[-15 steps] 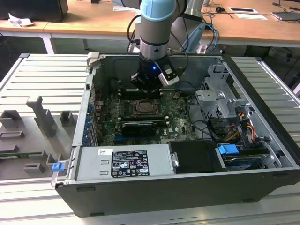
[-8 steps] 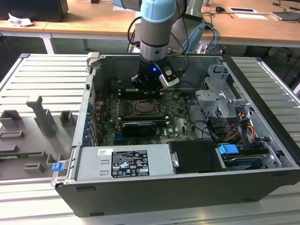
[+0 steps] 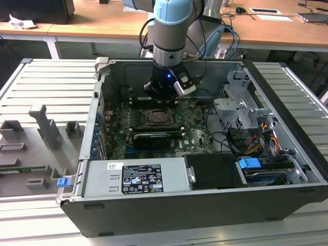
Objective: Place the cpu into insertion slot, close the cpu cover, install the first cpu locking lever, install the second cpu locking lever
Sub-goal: 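Install the first cpu locking lever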
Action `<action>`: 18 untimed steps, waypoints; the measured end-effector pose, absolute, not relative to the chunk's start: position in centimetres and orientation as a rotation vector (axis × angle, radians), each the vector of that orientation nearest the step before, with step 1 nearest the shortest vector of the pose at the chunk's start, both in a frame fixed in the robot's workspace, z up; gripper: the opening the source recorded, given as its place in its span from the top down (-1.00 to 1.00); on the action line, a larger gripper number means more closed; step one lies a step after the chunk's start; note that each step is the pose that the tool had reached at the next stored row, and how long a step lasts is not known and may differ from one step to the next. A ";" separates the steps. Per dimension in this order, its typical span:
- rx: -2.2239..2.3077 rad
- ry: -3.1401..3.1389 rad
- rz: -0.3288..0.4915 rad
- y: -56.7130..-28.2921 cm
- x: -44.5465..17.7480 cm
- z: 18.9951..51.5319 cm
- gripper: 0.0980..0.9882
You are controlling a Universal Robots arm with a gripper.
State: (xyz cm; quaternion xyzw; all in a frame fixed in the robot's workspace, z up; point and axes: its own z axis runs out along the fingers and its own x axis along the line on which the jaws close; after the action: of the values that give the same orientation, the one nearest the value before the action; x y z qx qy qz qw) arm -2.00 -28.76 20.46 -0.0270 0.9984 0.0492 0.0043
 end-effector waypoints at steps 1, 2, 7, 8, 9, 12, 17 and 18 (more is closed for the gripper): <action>-0.085 3.128 0.154 -28.8 -2.0 20.5 0.98; -0.085 3.128 0.154 -28.8 -2.0 20.6 0.98; -0.085 3.128 0.154 -28.8 -1.8 20.8 0.98; -0.085 3.128 0.154 -28.8 -1.8 20.8 0.98; -0.085 3.128 0.154 -28.8 -1.7 20.8 0.98; -0.085 3.128 0.152 -28.8 -1.7 20.7 0.98; -0.085 3.130 0.116 -28.8 -1.7 20.3 0.98; -0.085 3.131 0.112 -28.8 -1.7 20.2 0.98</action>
State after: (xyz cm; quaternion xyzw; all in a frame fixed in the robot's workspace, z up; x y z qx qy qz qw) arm -1.74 -28.76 20.22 -0.0271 0.9990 0.0357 0.0038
